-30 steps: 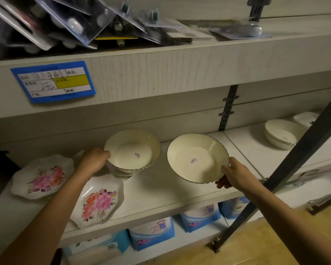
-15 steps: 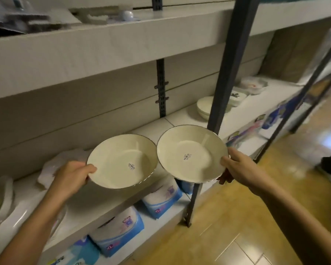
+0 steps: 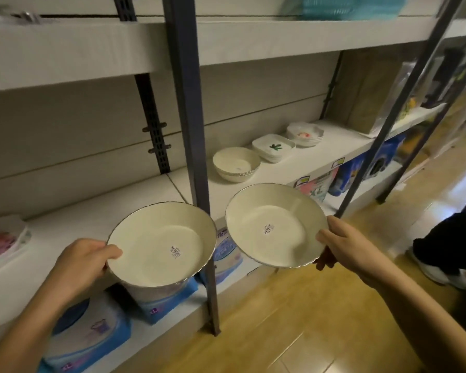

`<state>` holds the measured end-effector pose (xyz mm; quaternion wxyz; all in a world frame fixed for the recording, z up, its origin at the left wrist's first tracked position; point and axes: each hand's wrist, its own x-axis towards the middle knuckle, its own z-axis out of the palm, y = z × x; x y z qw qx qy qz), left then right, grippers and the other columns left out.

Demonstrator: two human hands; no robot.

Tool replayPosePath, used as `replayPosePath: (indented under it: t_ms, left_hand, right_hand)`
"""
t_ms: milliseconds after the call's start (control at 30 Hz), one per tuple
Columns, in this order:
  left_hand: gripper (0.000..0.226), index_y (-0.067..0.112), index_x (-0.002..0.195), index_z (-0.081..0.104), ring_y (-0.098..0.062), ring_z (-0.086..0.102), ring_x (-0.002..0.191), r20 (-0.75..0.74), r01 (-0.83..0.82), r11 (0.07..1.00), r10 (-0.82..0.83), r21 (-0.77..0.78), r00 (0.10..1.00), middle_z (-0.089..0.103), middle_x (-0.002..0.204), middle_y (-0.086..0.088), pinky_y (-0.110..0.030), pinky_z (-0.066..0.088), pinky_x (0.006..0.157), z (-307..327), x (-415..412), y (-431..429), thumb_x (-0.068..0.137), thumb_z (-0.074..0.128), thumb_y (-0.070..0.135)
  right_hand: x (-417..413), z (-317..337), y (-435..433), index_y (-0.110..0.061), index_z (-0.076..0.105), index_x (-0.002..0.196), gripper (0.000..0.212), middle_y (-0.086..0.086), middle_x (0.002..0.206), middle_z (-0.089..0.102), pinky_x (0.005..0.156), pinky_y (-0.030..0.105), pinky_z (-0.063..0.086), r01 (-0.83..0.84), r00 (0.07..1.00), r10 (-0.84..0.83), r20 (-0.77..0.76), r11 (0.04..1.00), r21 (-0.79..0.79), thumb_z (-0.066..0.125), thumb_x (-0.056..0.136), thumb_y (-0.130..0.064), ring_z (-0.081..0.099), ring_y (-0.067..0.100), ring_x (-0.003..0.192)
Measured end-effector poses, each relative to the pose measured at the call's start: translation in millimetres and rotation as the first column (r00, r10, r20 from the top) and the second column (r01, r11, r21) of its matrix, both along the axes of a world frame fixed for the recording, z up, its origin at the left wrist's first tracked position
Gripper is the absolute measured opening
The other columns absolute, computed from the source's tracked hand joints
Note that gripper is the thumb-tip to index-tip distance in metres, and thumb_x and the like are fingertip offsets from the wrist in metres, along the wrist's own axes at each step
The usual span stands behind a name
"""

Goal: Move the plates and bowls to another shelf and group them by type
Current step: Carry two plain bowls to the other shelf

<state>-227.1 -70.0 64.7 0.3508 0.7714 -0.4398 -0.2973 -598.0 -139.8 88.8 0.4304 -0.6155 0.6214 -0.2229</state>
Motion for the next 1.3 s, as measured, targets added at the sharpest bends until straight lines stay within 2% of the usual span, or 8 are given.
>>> replayPosePath:
  t_ms: [133, 333, 467, 600, 700, 833, 1067, 1300]
  left_hand:
    - [0.038, 0.006, 0.046, 0.045, -0.02, 0.031, 0.045, 0.028, -0.053, 0.999, 0.053, -0.001, 0.998, 0.035, 0.032, 0.005, -0.029, 0.021, 0.052, -3, -51, -18, 0.081, 0.058, 0.004]
    - [0.025, 0.008, 0.041, 0.045, -0.022, 0.032, 0.045, -0.002, -0.076, 0.997, 0.076, 0.009, 0.997, 0.035, 0.023, 0.003, -0.03, 0.023, 0.052, 17, -112, -57, 0.055, 0.052, 0.027]
    - [0.034, 0.009, 0.04, 0.044, -0.022, 0.036, 0.046, 0.035, -0.079, 0.996, 0.078, 0.028, 0.996, 0.038, 0.025, 0.003, -0.03, 0.026, 0.052, 13, -133, -87, 0.063, 0.062, 0.025]
    - [0.037, 0.004, 0.046, 0.049, -0.023, 0.041, 0.049, 0.112, -0.142, 0.99, 0.142, -0.01, 0.983, 0.044, 0.041, -0.007, -0.029, 0.029, 0.053, -4, -150, -130, 0.082, 0.058, 0.005]
    - [0.03, -0.008, 0.057, 0.057, -0.026, 0.047, 0.057, 0.051, -0.196, 0.981, 0.195, 0.013, 0.979, 0.051, 0.055, -0.024, -0.029, 0.033, 0.056, -7, -155, -149, 0.084, 0.056, 0.006]
    - [0.034, 0.002, 0.052, 0.055, -0.024, 0.048, 0.057, 0.09, -0.276, 0.96, 0.27, 0.057, 0.959, 0.05, 0.054, -0.013, -0.032, 0.035, 0.057, -10, -162, -174, 0.085, 0.058, 0.008]
    - [0.032, -0.007, 0.068, 0.063, -0.047, 0.058, 0.073, 0.132, -0.49, 0.869, 0.478, 0.078, 0.869, 0.063, 0.072, -0.031, -0.05, 0.05, 0.071, -7, -180, -196, 0.086, 0.059, 0.02]
    - [0.035, 0.02, 0.053, 0.052, -0.025, 0.05, 0.063, 0.156, -0.667, 0.744, 0.657, 0.021, 0.738, 0.052, 0.055, -0.002, -0.036, 0.041, 0.065, 0, -205, -204, 0.087, 0.057, 0.015]
  right_hand:
    - [-47, -3, -28, -0.005, 0.05, 0.1, 0.012, 0.01, 0.068, 0.065, 0.056, 0.032, 0.046, -0.021, 1.0, 0.021, 0.001, 1.0, 0.004, 0.04, 0.094, -0.01, 0.06, 0.013, 0.051]
    - [-92, -9, -84, -0.008, 0.047, 0.115, 0.02, 0.01, 0.07, 0.065, 0.053, 0.027, 0.048, -0.033, 0.999, 0.033, 0.007, 0.999, 0.022, 0.039, 0.096, -0.01, 0.061, 0.012, 0.049]
    - [-105, -14, -126, -0.005, 0.046, 0.117, 0.022, 0.01, 0.068, 0.063, 0.052, 0.025, 0.048, -0.058, 0.998, 0.058, 0.006, 0.998, 0.027, 0.04, 0.096, -0.01, 0.06, 0.009, 0.045]
    - [-114, -15, -188, -0.005, 0.044, 0.117, 0.022, 0.007, 0.071, 0.058, 0.058, 0.03, 0.047, -0.093, 0.996, 0.092, 0.016, 0.996, 0.011, 0.041, 0.096, -0.01, 0.057, 0.012, 0.053]
    - [-114, -14, -225, -0.008, 0.043, 0.116, 0.02, 0.007, 0.07, 0.057, 0.06, 0.032, 0.05, -0.125, 0.992, 0.125, 0.028, 0.992, 0.001, 0.04, 0.096, -0.008, 0.057, 0.014, 0.057]
    - [-111, -17, -285, -0.005, 0.047, 0.113, 0.019, 0.013, 0.069, 0.064, 0.06, 0.035, 0.048, -0.204, 0.979, 0.204, 0.003, 0.979, 0.011, 0.039, 0.095, -0.008, 0.061, 0.015, 0.052]
    - [-79, -31, -374, -0.011, 0.046, 0.112, 0.019, 0.012, 0.068, 0.067, 0.053, 0.024, 0.048, -0.398, 0.917, 0.397, 0.029, 0.917, 0.029, 0.039, 0.094, -0.009, 0.063, 0.018, 0.056]
    - [-11, -55, -430, -0.005, 0.039, 0.107, 0.015, 0.012, 0.068, 0.066, 0.055, 0.026, 0.046, -0.561, 0.827, 0.56, 0.043, 0.827, 0.03, 0.039, 0.092, -0.007, 0.06, 0.021, 0.059]
